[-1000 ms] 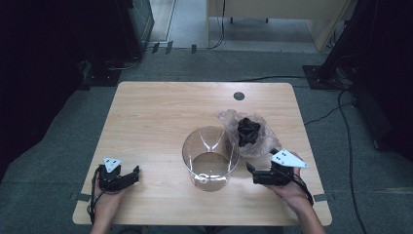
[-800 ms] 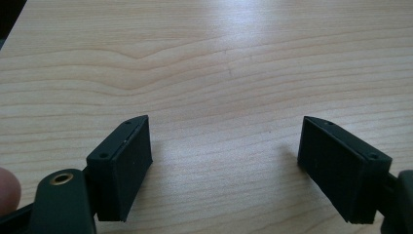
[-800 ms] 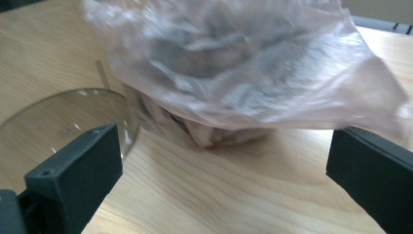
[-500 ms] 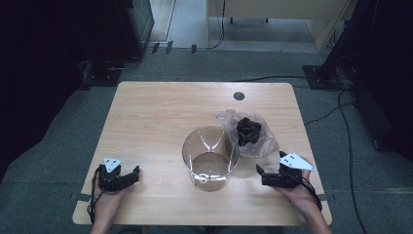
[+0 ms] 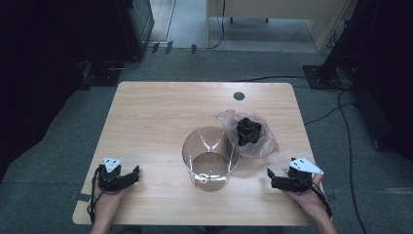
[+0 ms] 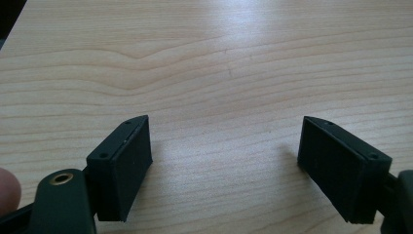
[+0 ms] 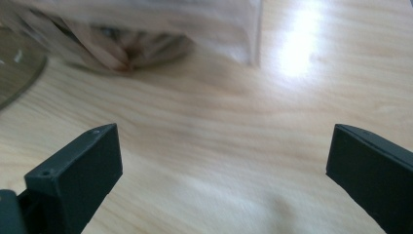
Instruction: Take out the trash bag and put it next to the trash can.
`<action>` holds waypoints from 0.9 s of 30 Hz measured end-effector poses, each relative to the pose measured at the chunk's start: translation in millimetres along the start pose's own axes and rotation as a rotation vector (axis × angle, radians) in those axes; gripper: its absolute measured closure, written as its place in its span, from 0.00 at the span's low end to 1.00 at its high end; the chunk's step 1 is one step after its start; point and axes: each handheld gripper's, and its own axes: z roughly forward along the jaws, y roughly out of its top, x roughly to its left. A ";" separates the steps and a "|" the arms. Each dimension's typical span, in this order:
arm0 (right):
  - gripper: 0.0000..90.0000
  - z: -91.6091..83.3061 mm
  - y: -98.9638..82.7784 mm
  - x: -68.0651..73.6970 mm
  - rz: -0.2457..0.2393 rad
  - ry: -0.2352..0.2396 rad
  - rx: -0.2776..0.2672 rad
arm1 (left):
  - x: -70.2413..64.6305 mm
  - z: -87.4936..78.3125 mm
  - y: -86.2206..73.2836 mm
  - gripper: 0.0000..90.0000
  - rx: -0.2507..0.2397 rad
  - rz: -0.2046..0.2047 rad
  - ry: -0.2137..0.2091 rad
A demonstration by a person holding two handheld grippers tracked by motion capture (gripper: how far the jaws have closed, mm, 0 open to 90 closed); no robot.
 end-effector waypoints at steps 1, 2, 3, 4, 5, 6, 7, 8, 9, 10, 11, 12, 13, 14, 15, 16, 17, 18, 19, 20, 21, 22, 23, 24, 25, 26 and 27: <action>0.00 -0.4 -1.8 -1.3 0.000 -0.007 0.006 | 0.0 0.0 0.0 0.22 0.000 0.000 0.000; 0.00 -1.2 -3.5 -2.3 0.003 -0.013 0.011 | 0.0 0.0 0.0 0.22 0.000 0.000 0.000; 0.00 -2.0 -5.1 -3.6 0.003 -0.020 0.015 | 0.0 0.0 0.0 0.22 0.000 0.000 0.000; 0.00 -2.6 -6.4 -4.8 0.009 -0.027 0.020 | 0.0 0.0 0.0 0.22 0.000 0.000 0.000; 0.00 -3.3 -7.8 -6.1 0.013 -0.034 0.025 | 0.0 0.0 0.0 0.22 0.000 0.000 0.000; 0.00 -3.9 -9.1 -7.4 0.016 -0.039 0.026 | 0.0 0.0 0.0 0.22 0.000 0.000 0.000; 0.00 -4.4 -10.3 -8.2 0.022 -0.046 0.031 | 0.0 0.0 0.0 0.22 0.000 0.000 0.000; 0.00 -5.1 -11.4 -9.4 0.022 -0.050 0.036 | 0.0 0.0 0.0 0.22 0.000 0.000 0.000; 0.00 -5.8 -12.6 -10.2 0.027 -0.055 0.040 | 0.0 0.0 0.0 0.22 0.000 0.000 0.000; 0.00 -6.7 -13.6 -11.3 0.029 -0.060 0.040 | 0.0 0.0 0.0 0.22 0.000 0.000 0.000; 0.00 -7.9 -14.3 -12.1 0.035 -0.063 0.041 | 0.0 0.0 0.0 0.22 0.000 0.000 0.000; 0.00 -9.1 -15.0 -12.6 0.038 -0.070 0.045 | 0.0 0.0 0.0 0.22 0.000 0.000 0.000; 0.00 -10.0 -16.0 -13.4 0.040 -0.078 0.049 | 0.0 0.0 0.0 0.22 0.000 0.000 0.000; 0.00 -10.8 -17.2 -14.4 0.041 -0.084 0.054 | 0.0 0.0 0.0 0.22 0.000 0.000 0.000; 0.00 -11.5 -18.4 -15.5 0.044 -0.089 0.059 | 0.0 0.0 0.0 0.22 0.000 0.000 0.000; 0.00 -12.1 -19.6 -16.7 0.047 -0.093 0.063 | 0.0 0.0 0.0 0.22 0.000 0.000 0.000; 0.00 -12.7 -20.7 -17.8 0.052 -0.101 0.071 | 0.0 0.0 0.0 0.22 0.000 0.000 0.000; 0.00 -13.2 -21.8 -18.8 0.056 -0.107 0.076 | 0.0 0.0 0.0 0.22 0.000 0.000 0.000; 0.00 -13.8 -22.6 -19.8 0.061 -0.112 0.079 | 0.0 0.0 0.0 0.22 0.000 0.000 0.000; 0.00 -14.3 -23.2 -20.4 0.066 -0.118 0.083 | 0.0 0.0 0.0 0.22 0.000 0.000 0.000; 0.00 -14.6 -23.7 -21.1 0.068 -0.125 0.090 | 0.0 0.0 0.0 0.22 0.000 0.000 0.000; 0.00 -14.9 -24.2 -21.4 0.071 -0.130 0.095 | 0.0 0.0 0.0 0.22 0.000 0.000 0.000; 0.00 -15.1 -24.7 -21.8 0.071 -0.129 0.095 | 0.0 0.0 0.0 0.22 0.000 0.000 0.000; 0.00 -15.2 -25.0 -21.9 0.070 -0.129 0.100 | 0.0 0.0 0.0 0.22 0.000 0.000 0.000; 0.01 -15.1 -25.3 -21.8 0.069 -0.133 0.106 | 0.0 0.0 0.0 0.22 0.000 0.000 0.000; 0.02 -15.0 -25.6 -21.8 0.067 -0.133 0.111 | 0.0 0.0 0.0 0.22 0.000 0.000 0.000; 0.03 -14.9 -25.8 -21.5 0.067 -0.136 0.115 | 0.0 0.0 0.0 0.22 0.000 0.001 0.000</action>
